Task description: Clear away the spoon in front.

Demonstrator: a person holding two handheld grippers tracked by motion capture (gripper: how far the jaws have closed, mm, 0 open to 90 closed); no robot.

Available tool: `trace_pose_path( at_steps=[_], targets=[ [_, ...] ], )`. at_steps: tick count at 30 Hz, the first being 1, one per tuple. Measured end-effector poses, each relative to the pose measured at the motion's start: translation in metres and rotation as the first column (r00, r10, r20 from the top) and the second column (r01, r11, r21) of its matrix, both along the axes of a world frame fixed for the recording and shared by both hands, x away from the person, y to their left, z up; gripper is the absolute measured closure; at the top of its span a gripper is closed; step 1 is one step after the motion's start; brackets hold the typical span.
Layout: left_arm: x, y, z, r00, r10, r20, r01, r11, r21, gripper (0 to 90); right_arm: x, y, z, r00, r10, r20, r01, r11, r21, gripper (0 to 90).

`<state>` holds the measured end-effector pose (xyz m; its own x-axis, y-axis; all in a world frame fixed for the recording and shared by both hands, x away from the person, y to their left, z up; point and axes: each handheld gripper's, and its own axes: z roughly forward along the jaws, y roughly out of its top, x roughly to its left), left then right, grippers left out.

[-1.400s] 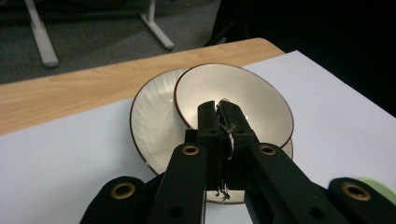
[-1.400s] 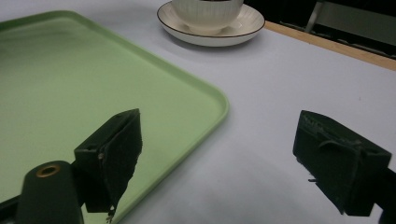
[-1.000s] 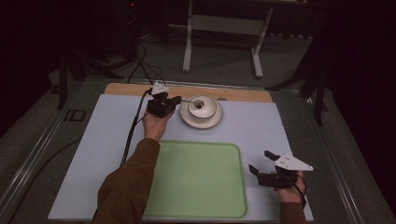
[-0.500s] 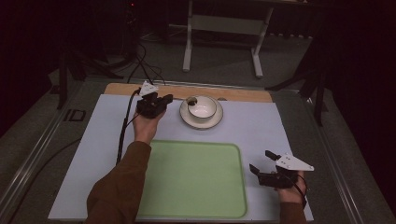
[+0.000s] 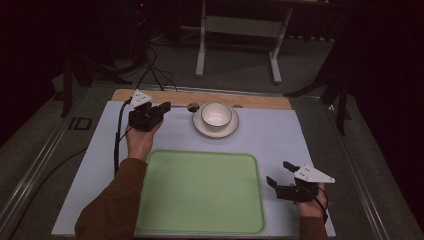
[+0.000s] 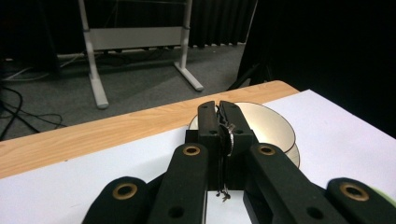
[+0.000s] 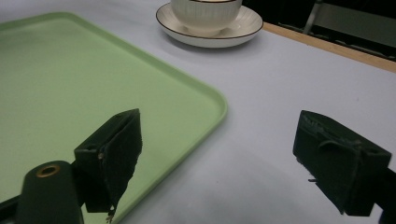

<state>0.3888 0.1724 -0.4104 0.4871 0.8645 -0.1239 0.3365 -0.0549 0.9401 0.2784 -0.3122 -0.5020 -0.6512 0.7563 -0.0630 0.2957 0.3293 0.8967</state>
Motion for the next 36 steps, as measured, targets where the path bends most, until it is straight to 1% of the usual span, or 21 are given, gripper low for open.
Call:
trace_pose_path(
  at_steps=[9,14,18,23,25,29,33,36],
  targets=[
    [-0.022,0.015,0.002,1.0000,0.004,0.007,-0.004,0.9995,0.031,89.1,0.000,0.000,0.000,1.0000,0.000,0.002,0.000,1.000,0.001,15.2],
    [-0.036,0.025,0.001,0.9999,0.012,-0.001,-0.012,0.9984,0.055,89.1,0.000,0.000,0.000,1.0000,0.000,0.000,0.000,1.000,-0.001,15.2],
    [-0.047,0.035,-0.002,0.9997,0.024,-0.002,-0.024,0.9982,0.056,89.0,0.000,0.000,0.000,1.0000,0.000,0.001,0.000,1.000,-0.002,15.2],
    [-0.059,0.048,-0.008,0.9989,0.044,-0.019,-0.043,0.9980,0.046,89.0,0.000,0.001,0.000,1.0000,0.002,-0.001,-0.002,1.000,-0.003,15.2],
    [-0.062,0.051,-0.010,0.9986,0.047,-0.025,-0.046,0.9979,0.047,89.0,-0.001,0.001,0.000,1.0000,0.002,-0.002,-0.002,1.000,-0.003,15.2],
    [-0.070,0.056,-0.014,0.9988,0.034,-0.035,-0.032,0.9975,0.062,89.0,-0.001,0.001,0.000,1.0000,0.002,-0.003,-0.002,1.000,-0.005,15.2],
    [-0.078,0.059,-0.017,0.9983,0.036,-0.046,-0.033,0.9969,0.072,89.0,-0.001,0.001,0.000,1.0000,0.004,-0.003,-0.004,1.000,-0.005,15.2],
    [-0.083,0.063,-0.019,0.9976,0.042,-0.055,-0.038,0.9967,0.072,89.0,-0.001,0.001,0.000,1.0000,0.004,-0.003,-0.004,1.000,-0.005,15.2]
  ],
)
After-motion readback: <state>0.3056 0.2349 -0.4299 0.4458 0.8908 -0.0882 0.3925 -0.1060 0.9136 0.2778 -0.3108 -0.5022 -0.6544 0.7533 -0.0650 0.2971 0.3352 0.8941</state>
